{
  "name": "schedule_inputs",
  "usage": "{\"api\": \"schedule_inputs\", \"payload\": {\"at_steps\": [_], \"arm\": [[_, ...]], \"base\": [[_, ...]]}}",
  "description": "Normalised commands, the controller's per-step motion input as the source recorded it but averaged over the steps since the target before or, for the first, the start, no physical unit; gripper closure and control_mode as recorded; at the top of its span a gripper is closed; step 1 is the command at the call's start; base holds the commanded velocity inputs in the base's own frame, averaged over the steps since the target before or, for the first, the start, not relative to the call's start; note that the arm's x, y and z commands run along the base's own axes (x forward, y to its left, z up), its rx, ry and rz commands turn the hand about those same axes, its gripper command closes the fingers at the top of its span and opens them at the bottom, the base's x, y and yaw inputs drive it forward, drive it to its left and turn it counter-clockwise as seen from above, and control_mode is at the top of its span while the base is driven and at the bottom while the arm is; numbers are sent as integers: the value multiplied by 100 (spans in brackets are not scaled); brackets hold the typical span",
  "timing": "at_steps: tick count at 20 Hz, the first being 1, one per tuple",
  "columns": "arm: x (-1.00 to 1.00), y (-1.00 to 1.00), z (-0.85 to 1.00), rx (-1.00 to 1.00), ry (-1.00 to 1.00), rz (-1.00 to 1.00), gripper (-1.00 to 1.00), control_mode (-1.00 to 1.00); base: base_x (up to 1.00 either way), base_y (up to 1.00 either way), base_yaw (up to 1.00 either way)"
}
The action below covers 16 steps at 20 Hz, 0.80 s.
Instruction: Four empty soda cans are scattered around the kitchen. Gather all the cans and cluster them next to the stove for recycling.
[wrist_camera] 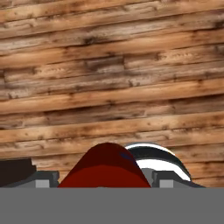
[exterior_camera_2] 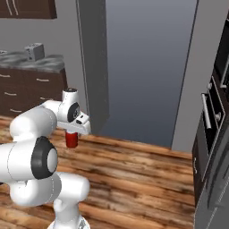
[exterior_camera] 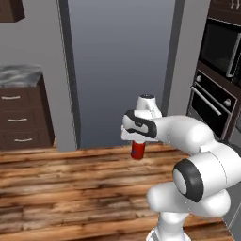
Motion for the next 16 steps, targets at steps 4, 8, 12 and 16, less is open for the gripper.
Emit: {"api": "schedule_inputs", "payload": {"at_steps": [4, 8, 12, 16], "arm": [[0, 0, 0, 0, 0, 0, 100, 100], [0, 0, 0, 0, 0, 0, 100, 100], [0, 0, 0, 0, 0, 0, 100, 100], [0, 0, 0, 0, 0, 0, 100, 100]], "base": [[100, -8, 0], [100, -4, -3], [99, 0, -6], [31, 26, -11]]}}
